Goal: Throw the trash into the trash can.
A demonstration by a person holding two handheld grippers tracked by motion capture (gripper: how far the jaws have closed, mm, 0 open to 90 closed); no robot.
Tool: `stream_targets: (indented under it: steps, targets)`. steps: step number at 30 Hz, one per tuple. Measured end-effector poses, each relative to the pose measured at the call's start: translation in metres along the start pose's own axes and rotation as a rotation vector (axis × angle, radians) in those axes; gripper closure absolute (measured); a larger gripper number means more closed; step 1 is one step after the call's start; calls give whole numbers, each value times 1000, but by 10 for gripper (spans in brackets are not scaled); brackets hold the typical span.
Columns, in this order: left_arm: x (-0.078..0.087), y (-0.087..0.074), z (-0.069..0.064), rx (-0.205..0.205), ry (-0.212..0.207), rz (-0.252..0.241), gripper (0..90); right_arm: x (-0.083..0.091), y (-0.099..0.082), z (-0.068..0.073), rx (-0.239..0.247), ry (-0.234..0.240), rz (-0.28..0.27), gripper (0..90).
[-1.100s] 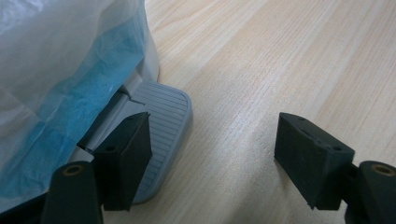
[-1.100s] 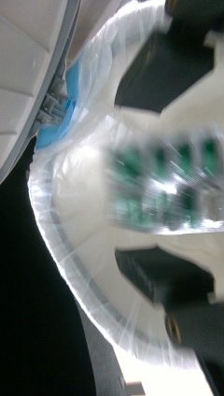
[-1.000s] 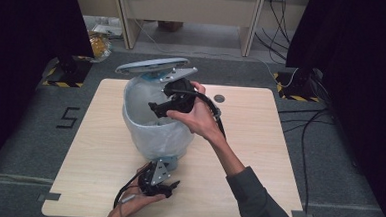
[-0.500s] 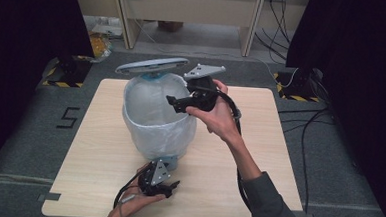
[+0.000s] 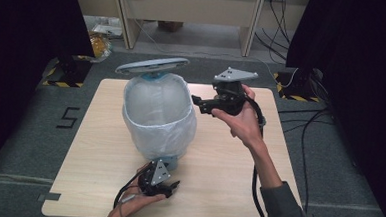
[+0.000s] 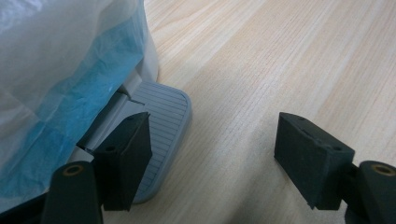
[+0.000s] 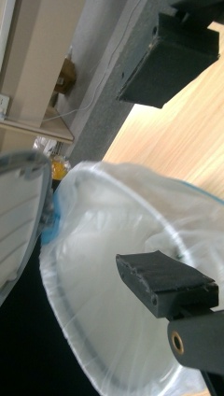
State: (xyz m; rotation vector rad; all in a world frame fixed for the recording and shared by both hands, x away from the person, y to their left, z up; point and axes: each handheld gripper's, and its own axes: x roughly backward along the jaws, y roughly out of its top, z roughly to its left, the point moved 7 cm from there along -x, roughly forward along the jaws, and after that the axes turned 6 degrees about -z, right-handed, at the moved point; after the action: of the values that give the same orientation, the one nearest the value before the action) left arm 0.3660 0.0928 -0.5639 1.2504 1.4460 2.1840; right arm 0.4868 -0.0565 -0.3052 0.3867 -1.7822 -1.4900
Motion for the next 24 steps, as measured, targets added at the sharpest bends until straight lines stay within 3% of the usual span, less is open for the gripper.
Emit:
stream_targets:
  steps: [9,13,24]
  targets:
    - [0,0,0,1,0,0,267,18,-27,-23,-27,-62,20,175]
    - [0,0,0,1,0,0,267,29,-45,-37,-52,-90,5,174]
    - [0,0,0,1,0,1,267,39,-79,-58,-85,-141,26,174]
